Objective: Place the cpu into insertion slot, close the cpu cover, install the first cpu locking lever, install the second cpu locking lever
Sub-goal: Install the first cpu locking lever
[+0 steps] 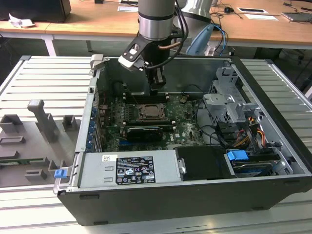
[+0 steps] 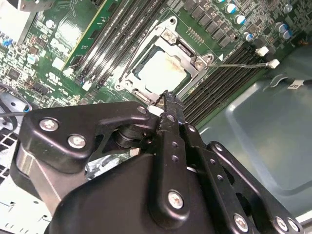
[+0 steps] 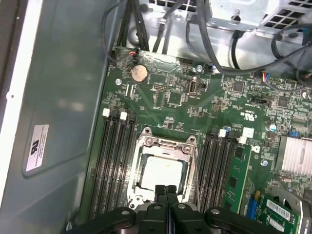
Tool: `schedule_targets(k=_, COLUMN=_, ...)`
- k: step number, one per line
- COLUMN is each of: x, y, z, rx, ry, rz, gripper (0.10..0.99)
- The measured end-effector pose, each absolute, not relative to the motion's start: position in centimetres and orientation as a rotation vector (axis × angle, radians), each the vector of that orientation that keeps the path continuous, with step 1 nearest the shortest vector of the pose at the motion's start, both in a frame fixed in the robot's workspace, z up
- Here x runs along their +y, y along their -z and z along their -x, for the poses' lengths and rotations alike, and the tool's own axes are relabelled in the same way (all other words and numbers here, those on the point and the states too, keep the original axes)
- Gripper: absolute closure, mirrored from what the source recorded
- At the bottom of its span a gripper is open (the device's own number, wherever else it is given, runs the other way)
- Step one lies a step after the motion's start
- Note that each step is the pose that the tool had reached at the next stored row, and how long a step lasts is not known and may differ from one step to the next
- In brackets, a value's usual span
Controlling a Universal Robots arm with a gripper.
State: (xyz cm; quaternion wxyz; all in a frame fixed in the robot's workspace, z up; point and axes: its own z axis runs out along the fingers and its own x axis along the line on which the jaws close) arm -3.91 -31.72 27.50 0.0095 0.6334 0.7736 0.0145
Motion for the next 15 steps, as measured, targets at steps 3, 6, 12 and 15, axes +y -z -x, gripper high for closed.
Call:
schedule_targets(k=3, x=-31.72, y=-27.51, z=3.91, rx=2.445, ry=-0.046, rz=-1.943, gripper=0.98)
schedule_targets(k=6, x=-31.72, y=-27.51, z=3.91, rx=2.476, ry=-0.046, rz=-1.904, gripper=0.98)
schedule_targets(k=12, x=-31.72, y=-27.51, z=3.91, rx=2.518, ry=-0.047, rz=-1.848, gripper=0.98)
schedule_targets(k=15, x=-31.72, y=-27.51, z=3.91, rx=2.538, ry=-0.047, rz=-1.821, gripper=0.98)
